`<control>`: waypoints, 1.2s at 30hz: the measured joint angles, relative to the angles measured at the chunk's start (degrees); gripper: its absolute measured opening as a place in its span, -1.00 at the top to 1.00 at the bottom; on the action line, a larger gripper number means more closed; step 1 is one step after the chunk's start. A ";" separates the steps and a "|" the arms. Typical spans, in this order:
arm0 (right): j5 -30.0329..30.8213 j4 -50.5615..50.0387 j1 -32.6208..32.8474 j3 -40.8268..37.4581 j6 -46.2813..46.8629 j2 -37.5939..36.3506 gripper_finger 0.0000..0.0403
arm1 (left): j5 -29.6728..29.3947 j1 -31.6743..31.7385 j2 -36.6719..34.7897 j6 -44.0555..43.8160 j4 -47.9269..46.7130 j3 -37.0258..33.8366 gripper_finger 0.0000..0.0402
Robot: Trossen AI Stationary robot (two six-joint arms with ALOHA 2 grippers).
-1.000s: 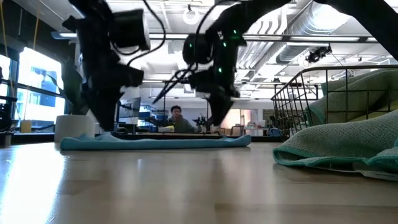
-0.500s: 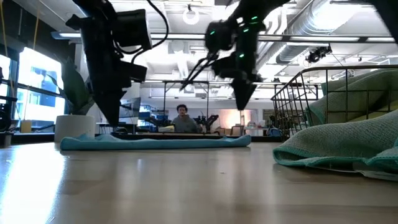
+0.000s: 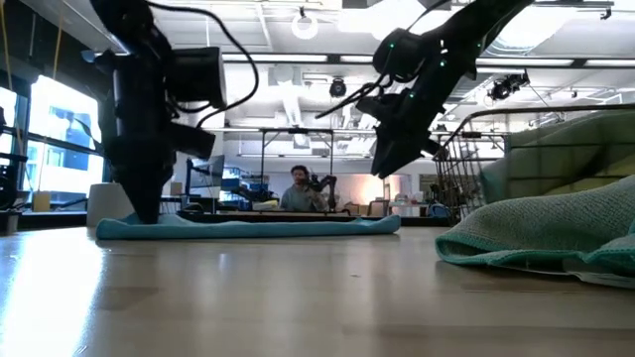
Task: Fold microfiber towels
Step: Fold the blue microfiber cloth
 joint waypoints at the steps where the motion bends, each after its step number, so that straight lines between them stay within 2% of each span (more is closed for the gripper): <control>1: 0.05 0.02 0.00 0.00 0.02 0.26 0.61 | 0.22 0.08 0.00 -0.95 1.05 -0.76 0.34; 6: -1.11 0.04 -0.91 0.00 1.23 0.52 0.28 | 0.84 0.02 -0.24 -4.17 5.40 -2.87 0.34; 10: -6.65 -0.05 -2.88 0.10 4.33 -0.24 0.01 | 1.12 0.01 -0.26 -6.53 5.85 -3.03 0.34; 13: -8.76 -2.35 -3.45 2.28 3.19 -0.23 -0.11 | 1.61 -0.01 -0.35 -7.11 5.93 -3.07 0.34; 20: -4.59 -3.25 -3.13 10.00 -1.14 -0.24 -0.11 | 2.76 -0.14 -0.33 -7.78 6.37 -3.09 0.34; 24: -0.50 -3.78 -4.19 12.09 2.60 1.64 -0.10 | 2.61 -0.16 -0.31 -7.83 6.37 -3.09 0.34; 32: -4.17 -4.29 -5.79 12.33 5.72 11.26 -0.10 | 2.59 -0.16 -0.26 -8.72 6.37 -3.12 0.34; 36: -4.41 -3.45 -6.37 12.41 6.08 13.83 -0.10 | 2.54 -0.16 -0.24 -8.72 6.35 -3.13 0.34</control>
